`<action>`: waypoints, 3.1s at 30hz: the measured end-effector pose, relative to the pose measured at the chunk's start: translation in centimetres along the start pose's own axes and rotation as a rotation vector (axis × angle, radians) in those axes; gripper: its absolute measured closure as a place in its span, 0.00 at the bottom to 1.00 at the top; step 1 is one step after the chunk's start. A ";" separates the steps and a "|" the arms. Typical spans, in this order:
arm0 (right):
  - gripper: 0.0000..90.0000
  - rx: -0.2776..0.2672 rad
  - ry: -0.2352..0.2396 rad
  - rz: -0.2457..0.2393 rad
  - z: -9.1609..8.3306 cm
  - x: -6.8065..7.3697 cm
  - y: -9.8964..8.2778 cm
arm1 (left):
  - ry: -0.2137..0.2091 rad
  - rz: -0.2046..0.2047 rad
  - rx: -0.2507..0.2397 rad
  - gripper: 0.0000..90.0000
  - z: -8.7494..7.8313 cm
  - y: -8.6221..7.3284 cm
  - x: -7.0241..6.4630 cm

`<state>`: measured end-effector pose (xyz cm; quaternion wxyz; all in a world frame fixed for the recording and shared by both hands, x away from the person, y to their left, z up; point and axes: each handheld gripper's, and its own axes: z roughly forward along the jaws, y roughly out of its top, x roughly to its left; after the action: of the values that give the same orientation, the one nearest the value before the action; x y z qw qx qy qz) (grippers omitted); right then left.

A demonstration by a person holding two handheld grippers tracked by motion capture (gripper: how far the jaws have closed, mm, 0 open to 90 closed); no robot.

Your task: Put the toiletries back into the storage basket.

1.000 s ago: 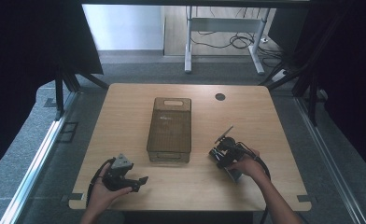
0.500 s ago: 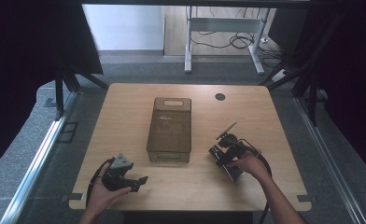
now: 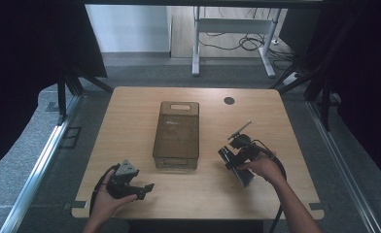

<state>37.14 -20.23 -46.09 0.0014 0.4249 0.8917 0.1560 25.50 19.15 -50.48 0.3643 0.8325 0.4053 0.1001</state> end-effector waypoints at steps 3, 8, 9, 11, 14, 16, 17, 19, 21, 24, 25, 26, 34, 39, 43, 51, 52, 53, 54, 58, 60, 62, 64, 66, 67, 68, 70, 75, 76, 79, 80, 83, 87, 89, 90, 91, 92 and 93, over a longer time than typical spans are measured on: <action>0.51 -0.004 0.010 -0.003 -0.5 0.1 0.2 | 0.001 0.000 -0.001 0.22 -0.1 0.0 0.0; 0.52 -0.010 0.015 -0.006 -1.1 0.4 0.6 | 0.000 0.003 -0.004 0.22 -0.2 0.0 0.0; 0.52 -0.008 0.021 -0.007 -1.2 0.4 0.7 | 0.000 0.002 -0.004 0.22 -0.2 0.0 0.0; 0.52 -0.010 0.027 -0.006 -1.4 0.5 0.8 | 0.000 0.003 -0.004 0.22 -0.2 0.0 0.1; 0.52 -0.020 0.024 -0.008 -1.8 0.7 1.1 | -0.001 0.003 -0.004 0.22 -0.2 0.0 0.1; 0.52 -0.027 0.031 -0.012 -2.0 0.7 1.3 | -0.001 0.003 -0.005 0.22 -0.2 0.0 0.1; 0.52 -0.031 0.033 -0.010 -2.1 0.8 1.4 | -0.002 0.003 -0.006 0.22 -0.2 0.0 0.1; 0.52 -0.034 0.041 -0.003 -2.4 0.8 1.7 | -0.001 0.003 -0.007 0.22 -0.3 0.0 0.1; 0.52 -0.038 0.048 -0.002 -2.7 0.9 2.0 | -0.001 0.004 -0.009 0.22 -0.3 0.0 0.1; 0.52 -0.039 0.049 -0.005 -3.1 1.0 2.4 | -0.001 0.002 -0.009 0.22 -0.3 0.0 0.1; 0.52 -0.041 0.049 -0.006 -3.2 1.1 2.5 | -0.001 0.002 -0.010 0.22 -0.3 0.0 0.2; 0.52 -0.042 0.051 -0.005 -3.3 1.1 2.6 | -0.002 0.002 -0.010 0.22 -0.3 0.0 0.2; 0.52 -0.057 0.067 -0.008 -4.0 1.5 3.8 | -0.001 0.000 -0.014 0.22 -0.5 0.0 0.3; 0.52 -0.070 0.073 -0.004 -4.5 1.7 4.5 | -0.002 0.001 -0.015 0.22 -0.5 0.0 0.3; 0.52 -0.083 0.091 0.004 -4.6 1.7 5.1 | -0.002 0.001 -0.015 0.22 -0.5 0.0 0.3; 0.52 -0.089 0.110 0.004 -4.5 2.0 6.3 | -0.002 -0.002 -0.016 0.22 -0.5 0.0 0.3; 0.52 -0.089 0.115 0.003 -4.4 2.1 6.5 | -0.003 -0.001 -0.016 0.22 -0.5 0.0 0.3; 0.52 -0.089 0.117 0.001 -4.4 2.1 6.6 | -0.003 -0.004 -0.018 0.22 -0.5 0.0 0.3; 0.52 -0.089 0.115 0.002 -4.4 2.2 6.8 | -0.003 -0.004 -0.018 0.22 -0.5 0.0 0.3; 0.52 -0.090 0.124 0.005 -4.4 2.5 7.5 | -0.004 -0.002 -0.017 0.22 -0.5 0.0 0.3; 0.52 -0.091 0.126 0.002 -4.4 2.6 7.7 | -0.002 -0.002 -0.017 0.22 -0.5 0.0 0.4; 0.52 -0.098 0.135 -0.001 -4.4 2.7 8.0 | -0.002 0.000 -0.018 0.22 -0.6 0.0 0.4; 0.52 -0.100 0.139 -0.002 -4.3 2.9 8.3 | -0.003 0.000 -0.018 0.22 -0.6 0.0 0.4; 0.52 -0.095 0.139 -0.005 -4.1 3.1 8.6 | -0.003 0.000 -0.018 0.22 -0.6 0.0 0.4; 0.52 -0.093 0.139 -0.004 -4.0 3.2 8.7 | -0.004 0.000 -0.018 0.22 -0.6 0.0 0.4; 0.52 -0.094 0.141 -0.006 -3.9 3.2 8.8 | -0.002 0.000 -0.017 0.22 -0.6 0.0 0.4; 0.52 -0.092 0.146 0.003 -3.7 3.3 9.1 | -0.002 0.002 -0.017 0.22 -0.6 0.0 0.4; 0.52 -0.094 0.162 0.009 -3.2 3.7 9.7 | -0.003 0.002 -0.016 0.22 -0.6 0.0 0.4; 0.52 -0.092 0.163 0.011 -3.1 3.8 9.9 | -0.004 0.003 -0.016 0.22 -0.5 0.0 0.4; 0.52 -0.087 0.161 0.008 -3.0 4.0 10.4 | -0.004 0.001 -0.014 0.22 -0.5 0.0 0.4; 0.52 -0.087 0.162 0.003 -2.9 4.0 10.5 | -0.004 0.002 -0.015 0.22 -0.5 0.0 0.4; 0.52 -0.086 0.164 0.002 -2.9 4.2 10.9 | -0.005 0.002 -0.017 0.22 -0.5 0.0 0.4; 0.52 -0.077 0.166 -0.005 -2.8 4.5 11.5 | -0.005 0.006 -0.018 0.22 -0.6 0.0 0.4; 0.52 -0.078 0.167 -0.009 -2.8 4.6 11.8 | -0.005 0.007 -0.019 0.22 -0.6 0.0 0.5; 0.52 -0.082 0.169 -0.003 -2.8 4.7 12.0 | -0.004 0.006 -0.019 0.22 -0.6 0.0 0.5; 0.52 -0.084 0.169 -0.005 -2.8 4.8 12.2 | -0.002 0.003 -0.019 0.22 -0.6 0.0 0.5; 0.52 -0.084 0.170 -0.008 -2.8 4.8 12.3 | -0.003 0.001 -0.020 0.22 -0.6 0.0 0.5; 0.52 -0.082 0.173 -0.011 -2.8 4.9 12.5 | -0.004 -0.003 -0.020 0.22 -0.6 0.0 0.4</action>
<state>43.08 -9.88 -39.33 -0.0574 0.4044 0.8837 0.2284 25.50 19.80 -50.10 0.3736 0.8284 0.4048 0.1021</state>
